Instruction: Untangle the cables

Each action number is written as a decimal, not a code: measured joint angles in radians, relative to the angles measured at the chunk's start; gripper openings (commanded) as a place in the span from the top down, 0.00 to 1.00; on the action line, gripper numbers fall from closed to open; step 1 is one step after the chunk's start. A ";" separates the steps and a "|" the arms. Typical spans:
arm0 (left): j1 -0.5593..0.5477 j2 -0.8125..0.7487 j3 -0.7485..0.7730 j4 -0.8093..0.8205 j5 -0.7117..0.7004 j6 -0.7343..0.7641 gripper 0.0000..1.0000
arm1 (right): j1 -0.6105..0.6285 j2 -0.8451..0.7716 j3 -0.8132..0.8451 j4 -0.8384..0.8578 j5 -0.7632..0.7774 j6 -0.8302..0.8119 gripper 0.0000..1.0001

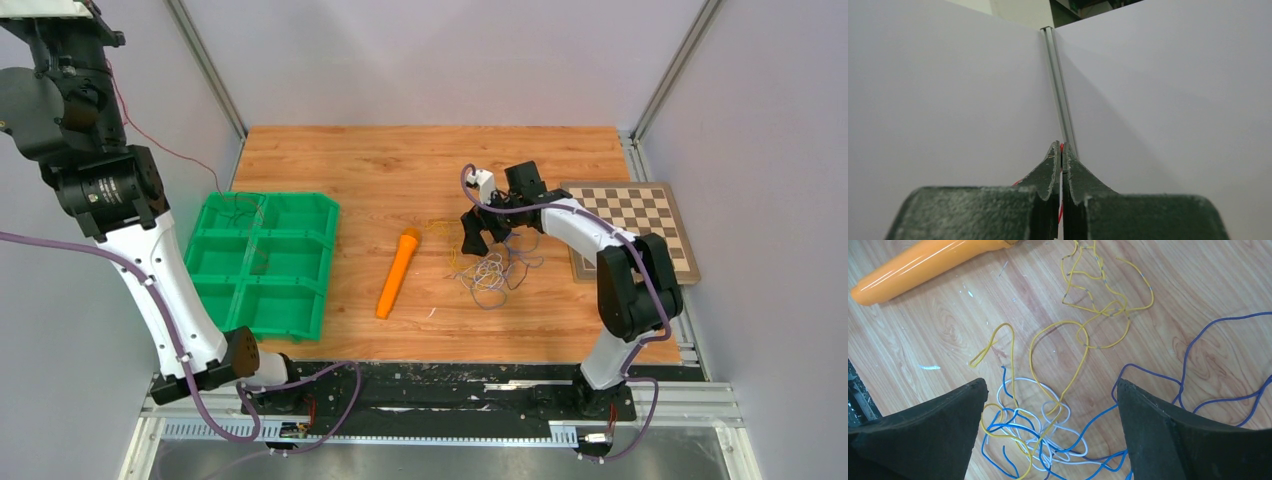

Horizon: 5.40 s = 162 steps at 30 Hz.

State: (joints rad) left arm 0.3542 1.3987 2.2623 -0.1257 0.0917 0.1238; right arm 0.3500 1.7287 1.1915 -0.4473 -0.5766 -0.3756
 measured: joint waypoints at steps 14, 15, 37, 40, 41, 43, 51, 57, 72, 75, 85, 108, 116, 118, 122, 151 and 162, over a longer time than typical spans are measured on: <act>0.000 0.082 0.082 0.153 0.121 -0.193 1.00 | 0.000 0.019 0.005 -0.014 0.000 0.008 0.00; 0.000 0.090 0.082 0.166 0.124 -0.207 1.00 | 0.000 0.020 0.005 -0.013 0.000 0.008 0.00; 0.001 -0.089 -0.642 0.266 0.317 -0.386 1.00 | -0.011 0.039 0.007 -0.012 0.011 0.011 0.00; 0.001 -0.153 -0.729 0.257 0.333 -0.372 1.00 | -0.013 0.039 0.007 -0.011 0.012 0.011 0.00; 0.001 -0.175 -0.758 0.253 0.340 -0.365 1.00 | -0.013 0.039 0.007 -0.012 0.012 0.011 0.00; 0.001 -0.214 -0.808 0.244 0.356 -0.352 1.00 | -0.014 0.039 0.006 -0.011 0.012 0.011 0.00; 0.001 -0.279 -0.982 0.218 0.399 -0.284 1.00 | -0.018 0.039 -0.006 -0.011 0.011 0.011 0.00; -0.003 -0.261 -1.073 0.221 0.432 -0.275 1.00 | -0.018 0.039 -0.021 -0.012 0.001 0.015 0.00; -0.048 -0.117 -1.195 0.310 0.450 -0.311 1.00 | -0.020 0.029 -0.033 -0.013 -0.001 0.015 0.00; -0.061 -0.104 -1.236 0.325 0.450 -0.312 1.00 | -0.020 0.027 -0.033 -0.012 0.000 0.015 0.00; -0.072 -0.006 -1.287 0.256 0.449 -0.155 1.00 | -0.028 0.015 -0.039 -0.019 -0.001 0.014 0.00; -0.099 0.214 -1.059 -0.325 0.440 0.067 0.29 | -0.046 -0.001 -0.066 -0.029 -0.001 0.014 0.00; -0.099 0.117 -0.924 -0.660 0.425 0.342 0.34 | -0.046 -0.038 -0.086 -0.030 -0.002 0.014 0.00; -0.098 0.108 -0.938 -0.719 0.422 0.385 0.37 | -0.046 -0.047 -0.091 -0.029 -0.001 0.014 0.00; -0.106 0.047 -1.070 -0.771 0.425 0.425 0.47 | -0.046 -0.062 -0.108 -0.030 -0.002 0.014 0.00; -0.148 0.307 -1.188 -0.684 0.445 0.738 0.49 | -0.050 -0.064 -0.146 -0.034 0.004 0.014 0.00; -0.170 0.326 -1.188 -0.666 0.457 0.763 0.76 | -0.050 -0.063 -0.145 -0.034 0.010 0.014 0.00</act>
State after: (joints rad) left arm 0.1844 1.7248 1.0748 -0.7921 0.5488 0.8867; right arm 0.2996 1.6657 1.0462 -0.4808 -0.5671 -0.3614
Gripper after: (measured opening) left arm 0.380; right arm 0.998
